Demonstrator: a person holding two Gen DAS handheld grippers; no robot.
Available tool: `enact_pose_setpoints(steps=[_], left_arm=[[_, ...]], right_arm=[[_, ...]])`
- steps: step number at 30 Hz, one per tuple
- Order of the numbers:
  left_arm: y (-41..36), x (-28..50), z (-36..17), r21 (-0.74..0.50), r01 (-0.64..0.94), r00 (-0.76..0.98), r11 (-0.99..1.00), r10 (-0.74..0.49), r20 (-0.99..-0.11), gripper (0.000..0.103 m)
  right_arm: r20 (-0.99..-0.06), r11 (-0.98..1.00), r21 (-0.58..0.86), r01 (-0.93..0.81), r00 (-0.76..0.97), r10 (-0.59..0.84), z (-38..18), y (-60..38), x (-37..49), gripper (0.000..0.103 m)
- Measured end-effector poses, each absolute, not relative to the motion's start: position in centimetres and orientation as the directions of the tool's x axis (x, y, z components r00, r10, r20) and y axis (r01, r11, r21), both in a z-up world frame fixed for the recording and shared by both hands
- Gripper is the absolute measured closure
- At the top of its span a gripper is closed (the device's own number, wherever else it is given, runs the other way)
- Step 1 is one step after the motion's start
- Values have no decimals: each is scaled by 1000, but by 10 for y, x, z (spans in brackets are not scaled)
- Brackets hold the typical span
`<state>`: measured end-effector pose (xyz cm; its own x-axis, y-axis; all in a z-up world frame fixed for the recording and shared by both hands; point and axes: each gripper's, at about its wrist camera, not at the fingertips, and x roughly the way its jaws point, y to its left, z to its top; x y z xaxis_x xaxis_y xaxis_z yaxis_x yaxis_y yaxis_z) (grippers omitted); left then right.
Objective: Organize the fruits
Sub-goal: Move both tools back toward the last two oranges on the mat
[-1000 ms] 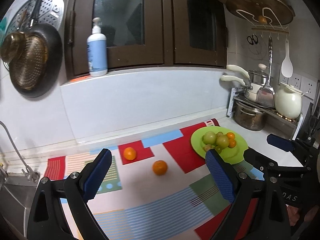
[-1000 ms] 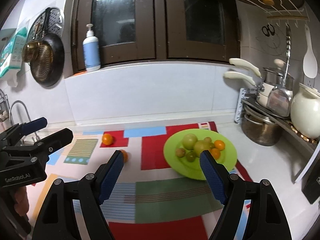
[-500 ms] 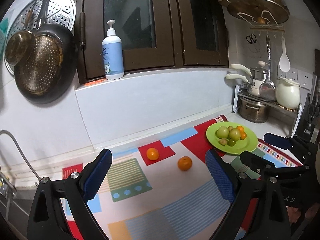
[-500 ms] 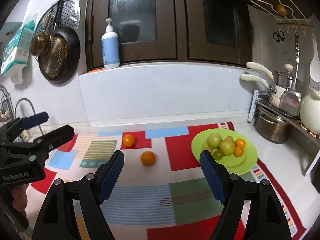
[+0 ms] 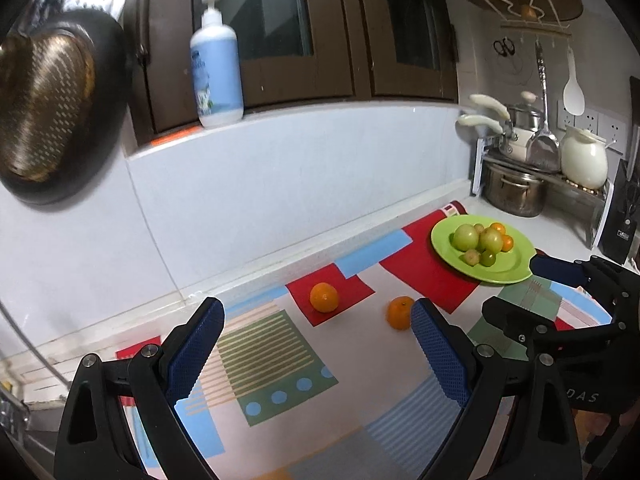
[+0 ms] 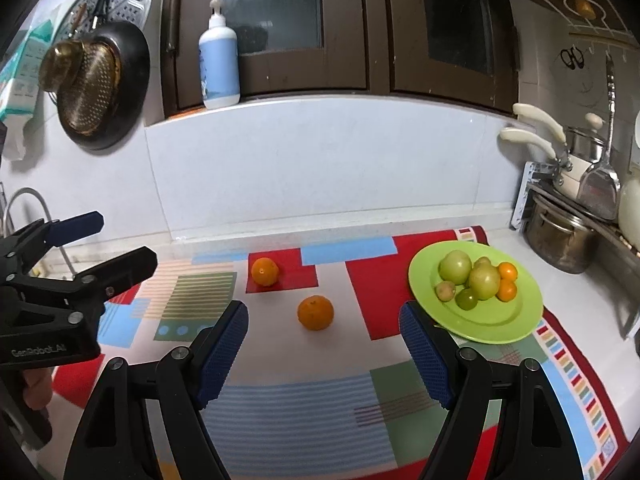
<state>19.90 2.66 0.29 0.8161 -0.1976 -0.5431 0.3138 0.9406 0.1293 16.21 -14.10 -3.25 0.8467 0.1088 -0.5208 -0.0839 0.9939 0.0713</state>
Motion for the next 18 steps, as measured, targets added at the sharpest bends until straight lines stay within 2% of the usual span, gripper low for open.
enact_pose_setpoints(steps=[8, 14, 18], left_arm=[[34, 244, -27, 134, 358, 780, 924, -217, -587, 8], [38, 277, -51, 134, 398, 745, 907, -234, -625, 15], [36, 305, -73, 101, 432, 686, 896, -254, -681, 19]], right_arm=[[-574, 994, 87, -65, 812, 103, -60, -128, 204, 24], [-621, 993, 102, -61, 776, 112, -87, -119, 231, 25], [-655, 994, 102, -37, 750, 96, -103, -117, 248, 25]])
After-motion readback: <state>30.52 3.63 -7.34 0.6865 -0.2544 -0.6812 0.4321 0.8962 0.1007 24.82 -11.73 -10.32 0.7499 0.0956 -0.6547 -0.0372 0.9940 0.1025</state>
